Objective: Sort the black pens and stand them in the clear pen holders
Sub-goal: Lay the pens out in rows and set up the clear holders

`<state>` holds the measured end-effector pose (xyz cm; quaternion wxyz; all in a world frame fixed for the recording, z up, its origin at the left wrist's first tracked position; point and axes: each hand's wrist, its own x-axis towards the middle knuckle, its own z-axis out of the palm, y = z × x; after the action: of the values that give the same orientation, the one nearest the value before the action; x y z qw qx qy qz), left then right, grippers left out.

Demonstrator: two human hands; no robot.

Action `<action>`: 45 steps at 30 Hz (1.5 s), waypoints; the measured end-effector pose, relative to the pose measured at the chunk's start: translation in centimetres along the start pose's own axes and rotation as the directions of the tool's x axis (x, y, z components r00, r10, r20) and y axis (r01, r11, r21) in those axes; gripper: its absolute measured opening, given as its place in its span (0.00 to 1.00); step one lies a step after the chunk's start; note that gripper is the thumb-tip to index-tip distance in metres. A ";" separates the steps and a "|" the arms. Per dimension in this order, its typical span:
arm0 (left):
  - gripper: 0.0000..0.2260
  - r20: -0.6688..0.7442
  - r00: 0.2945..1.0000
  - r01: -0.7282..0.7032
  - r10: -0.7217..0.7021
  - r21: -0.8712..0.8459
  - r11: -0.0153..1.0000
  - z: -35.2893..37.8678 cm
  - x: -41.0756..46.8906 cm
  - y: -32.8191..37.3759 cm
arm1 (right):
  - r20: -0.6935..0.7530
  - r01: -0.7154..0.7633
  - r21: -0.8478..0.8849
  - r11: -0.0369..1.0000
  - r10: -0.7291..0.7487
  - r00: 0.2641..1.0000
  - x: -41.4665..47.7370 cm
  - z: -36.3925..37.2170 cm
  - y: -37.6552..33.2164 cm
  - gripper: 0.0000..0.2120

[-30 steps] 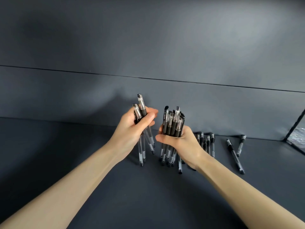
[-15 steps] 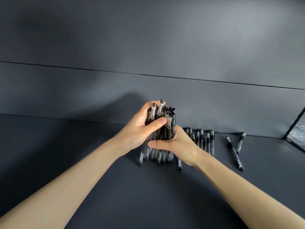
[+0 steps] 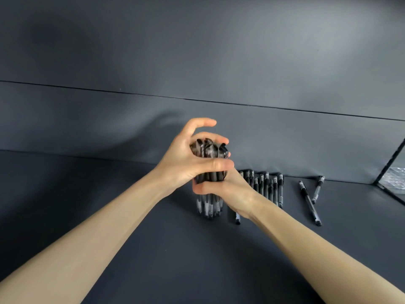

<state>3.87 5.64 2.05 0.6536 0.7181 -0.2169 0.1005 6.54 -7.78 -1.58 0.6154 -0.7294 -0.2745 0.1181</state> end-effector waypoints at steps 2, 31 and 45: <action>0.31 0.007 1.000 0.012 -0.012 0.033 0.999 0.1 0.4 0.5 | 0.013 -0.018 -0.030 0.999 0.019 1.000 -0.1 0.2 0.2 0.11; 0.22 0.466 0.885 0.213 -0.023 -0.359 0.909 18.7 -0.6 6.7 | 0.060 -0.038 0.263 0.964 0.023 0.998 -19.7 -10.3 -4.2 0.03; 0.14 0.381 0.918 0.246 -0.108 -0.336 0.909 50.7 -0.8 10.4 | -0.484 0.015 0.225 0.974 0.099 0.869 -43.8 -29.1 -2.7 0.05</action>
<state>-8.52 -44.57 4.61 0.7360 0.6019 -0.2791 -0.1346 -15.29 -55.74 -0.01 0.7396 -0.6679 -0.0777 -0.0282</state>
